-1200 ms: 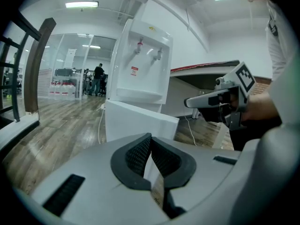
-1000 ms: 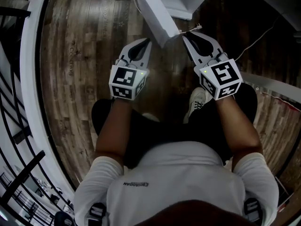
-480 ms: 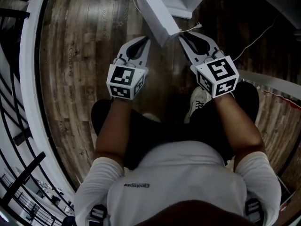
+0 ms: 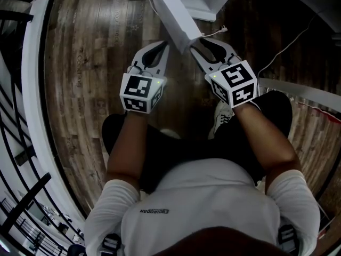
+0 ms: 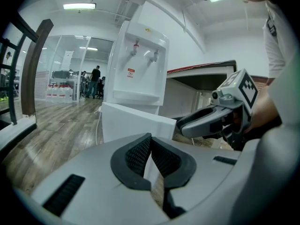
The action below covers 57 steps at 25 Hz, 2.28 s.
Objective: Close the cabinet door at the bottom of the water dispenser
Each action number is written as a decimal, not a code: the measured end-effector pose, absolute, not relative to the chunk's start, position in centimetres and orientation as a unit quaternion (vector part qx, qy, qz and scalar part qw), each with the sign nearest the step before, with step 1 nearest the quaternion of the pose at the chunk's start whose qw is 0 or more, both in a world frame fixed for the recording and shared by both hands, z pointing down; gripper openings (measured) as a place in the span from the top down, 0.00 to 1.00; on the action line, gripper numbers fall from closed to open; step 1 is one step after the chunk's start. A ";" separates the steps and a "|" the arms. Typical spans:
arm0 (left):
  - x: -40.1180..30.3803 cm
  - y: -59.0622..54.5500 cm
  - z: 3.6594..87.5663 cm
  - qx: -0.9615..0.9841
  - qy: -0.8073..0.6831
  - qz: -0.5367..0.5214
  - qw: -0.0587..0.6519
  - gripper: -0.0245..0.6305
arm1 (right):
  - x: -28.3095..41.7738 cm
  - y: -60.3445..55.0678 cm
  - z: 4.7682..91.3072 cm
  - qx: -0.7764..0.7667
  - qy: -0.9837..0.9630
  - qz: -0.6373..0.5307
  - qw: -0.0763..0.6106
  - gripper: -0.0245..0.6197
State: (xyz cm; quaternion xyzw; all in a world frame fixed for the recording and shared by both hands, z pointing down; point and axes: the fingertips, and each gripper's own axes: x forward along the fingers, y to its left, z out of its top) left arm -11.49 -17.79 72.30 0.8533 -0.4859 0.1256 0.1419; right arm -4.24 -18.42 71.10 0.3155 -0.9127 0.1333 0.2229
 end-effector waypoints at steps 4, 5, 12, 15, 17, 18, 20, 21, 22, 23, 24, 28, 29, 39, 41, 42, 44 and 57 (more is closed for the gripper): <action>-12.1 -17.7 72.1 0.850 -0.492 0.123 0.142 0.97 | -4.6 -18.5 71.2 0.322 -0.911 0.131 0.224 0.78; -12.2 -17.7 72.0 0.850 -0.493 0.121 0.141 0.97 | -4.6 -18.5 71.2 0.325 -0.910 0.129 0.224 0.78; -12.0 -17.6 72.0 0.852 -0.489 0.121 0.140 0.97 | -3.7 -19.3 71.3 0.352 -0.901 0.110 0.228 0.77; -11.9 -17.6 72.0 0.853 -0.488 0.119 0.142 0.97 | -2.9 -20.1 71.3 0.368 -0.895 0.109 0.229 0.76; -11.7 -17.7 72.0 0.854 -0.486 0.118 0.141 0.97 | -2.4 -20.6 71.4 0.378 -0.890 0.106 0.231 0.76; -11.6 -17.8 72.0 0.855 -0.485 0.118 0.141 0.97 | -2.1 -20.9 71.4 0.383 -0.888 0.102 0.232 0.76; -11.6 -17.8 72.0 0.855 -0.485 0.117 0.139 0.97 | -1.6 -21.4 71.4 0.393 -0.884 0.097 0.234 0.76; -11.6 -17.7 72.0 0.856 -0.485 0.117 0.139 0.97 | -1.4 -21.6 71.4 0.398 -0.882 0.096 0.233 0.76; -11.7 -17.7 72.0 0.855 -0.485 0.117 0.139 0.97 | -1.1 -21.9 71.3 0.403 -0.880 0.097 0.231 0.76; -11.8 -17.8 72.0 0.855 -0.486 0.116 0.139 0.97 | -0.8 -22.2 71.4 0.407 -0.878 0.099 0.231 0.76; -11.8 -17.8 72.0 0.855 -0.487 0.115 0.140 0.97 | -0.5 -22.6 71.4 0.412 -0.876 0.100 0.231 0.76; -11.6 -18.1 72.0 0.854 -0.488 0.107 0.145 0.97 | 1.0 -24.1 71.6 0.433 -0.864 0.095 0.240 0.76; -11.5 -18.2 71.9 0.854 -0.488 0.106 0.145 0.97 | 1.3 -24.4 71.6 0.436 -0.861 0.095 0.242 0.76; -10.6 -18.8 71.8 0.860 -0.481 0.111 0.130 0.97 | 2.8 -26.2 71.8 0.458 -0.850 0.097 0.243 0.76; -10.7 -18.7 71.9 0.860 -0.480 0.111 0.131 0.97 | 2.8 -26.4 71.7 0.460 -0.849 0.098 0.243 0.76; -10.7 -18.7 71.8 0.861 -0.479 0.111 0.130 0.97 | 2.8 -26.5 71.7 0.460 -0.848 0.098 0.243 0.76; -10.4 -18.6 71.6 0.864 -0.475 0.109 0.126 0.97 | 3.1 -26.6 71.7 0.459 -0.848 0.102 0.244 0.76; -9.7 -19.4 71.4 0.871 -0.466 0.105 0.116 0.97 | 5.6 -30.5 71.9 0.447 -0.846 0.099 0.274 0.76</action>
